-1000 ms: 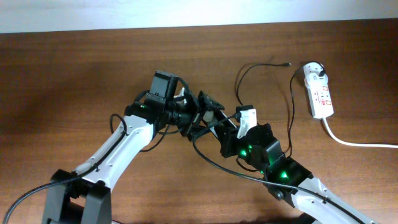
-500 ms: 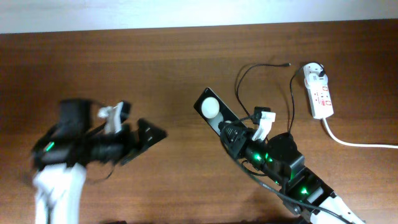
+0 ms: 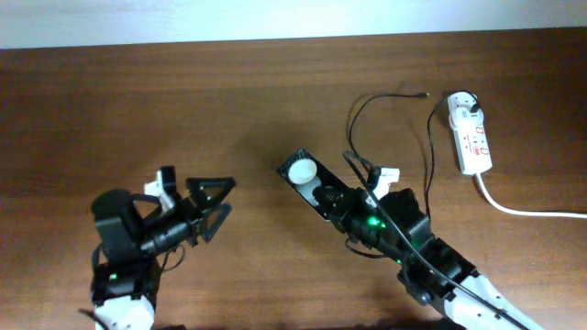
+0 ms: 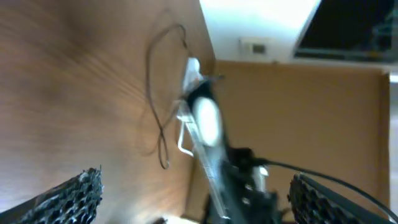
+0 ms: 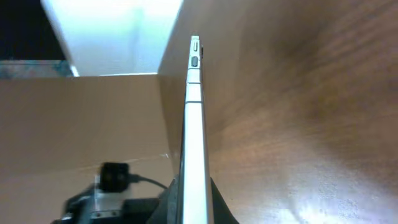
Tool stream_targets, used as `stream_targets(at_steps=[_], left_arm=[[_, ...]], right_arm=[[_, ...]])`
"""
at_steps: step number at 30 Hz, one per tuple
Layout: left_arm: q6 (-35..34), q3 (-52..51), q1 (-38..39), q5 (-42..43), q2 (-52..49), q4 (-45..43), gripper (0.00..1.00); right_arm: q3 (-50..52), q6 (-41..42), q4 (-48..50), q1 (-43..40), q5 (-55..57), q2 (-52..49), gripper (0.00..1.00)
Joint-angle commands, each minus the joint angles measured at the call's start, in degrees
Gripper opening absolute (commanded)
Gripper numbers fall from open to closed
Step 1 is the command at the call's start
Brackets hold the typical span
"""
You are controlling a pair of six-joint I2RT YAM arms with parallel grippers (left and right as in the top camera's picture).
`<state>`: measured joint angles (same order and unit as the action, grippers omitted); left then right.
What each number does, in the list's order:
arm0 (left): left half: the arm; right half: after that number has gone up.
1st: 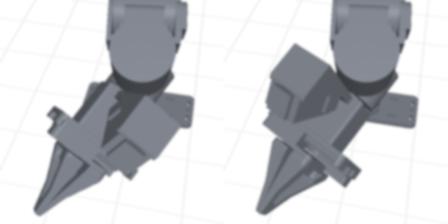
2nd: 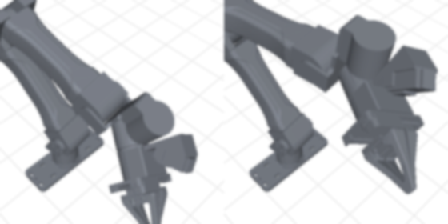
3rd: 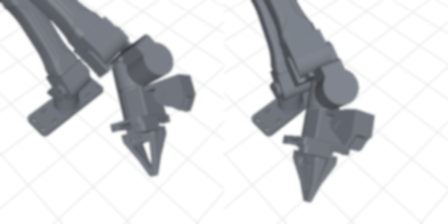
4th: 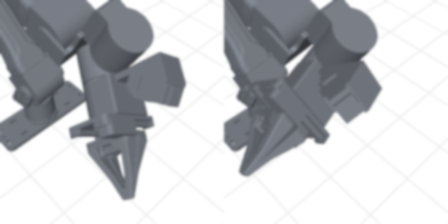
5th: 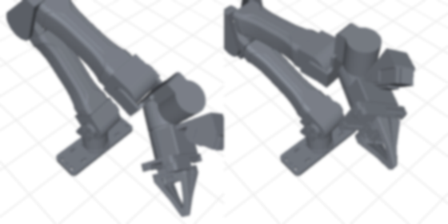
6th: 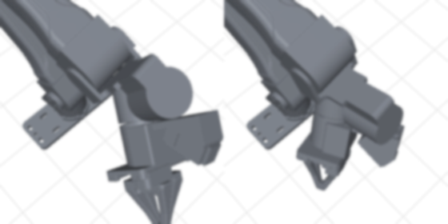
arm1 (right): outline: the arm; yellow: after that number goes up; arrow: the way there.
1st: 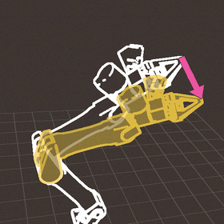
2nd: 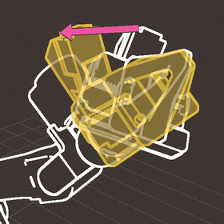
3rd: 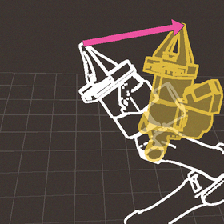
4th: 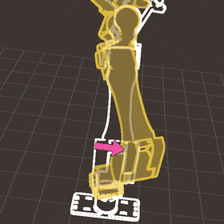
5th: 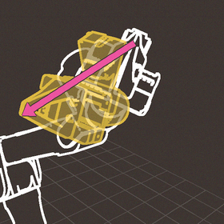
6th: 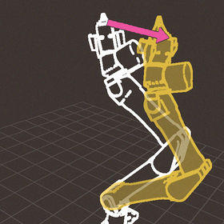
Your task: Plug charger to phone and switch on socket
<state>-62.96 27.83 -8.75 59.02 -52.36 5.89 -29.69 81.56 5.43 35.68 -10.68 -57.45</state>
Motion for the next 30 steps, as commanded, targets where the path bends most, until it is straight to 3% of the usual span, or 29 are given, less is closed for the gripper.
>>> stream_targets(at_steps=[1,4,9,15,21,26,30], left_arm=[[-18.1,0.1,12.0,-5.2,-7.2,-12.8,0.99],[-25.4,0.1,18.9,-8.5,-13.5,-20.4,0.96],[-37.9,0.1,20.0,-11.5,-21.2,-29.6,0.86],[-40.5,0.1,24.0,-21.0,-22.3,-40.4,0.84],[-40.5,0.1,26.8,-22.8,-22.3,-39.7,0.62],[-40.5,0.1,26.8,-22.9,-22.3,-39.7,0.31],[-40.5,0.1,26.8,-22.8,-22.3,-39.7,0.23]], right_arm=[[-1.0,3.4,5.4,0.3,-2.2,-3.3,0.04],[-1.0,3.4,11.6,0.3,-5.8,-5.1,0.04],[-1.0,6.2,12.0,0.3,-6.6,-5.1,0.04],[-1.0,8.6,12.0,0.4,-6.7,-5.4,0.04],[-1.0,10.9,14.1,0.4,-6.7,-8.0,0.04],[-1.0,12.5,16.3,0.4,-6.6,-8.7,0.04],[-1.0,12.5,16.3,0.4,-6.2,-8.7,0.04]])
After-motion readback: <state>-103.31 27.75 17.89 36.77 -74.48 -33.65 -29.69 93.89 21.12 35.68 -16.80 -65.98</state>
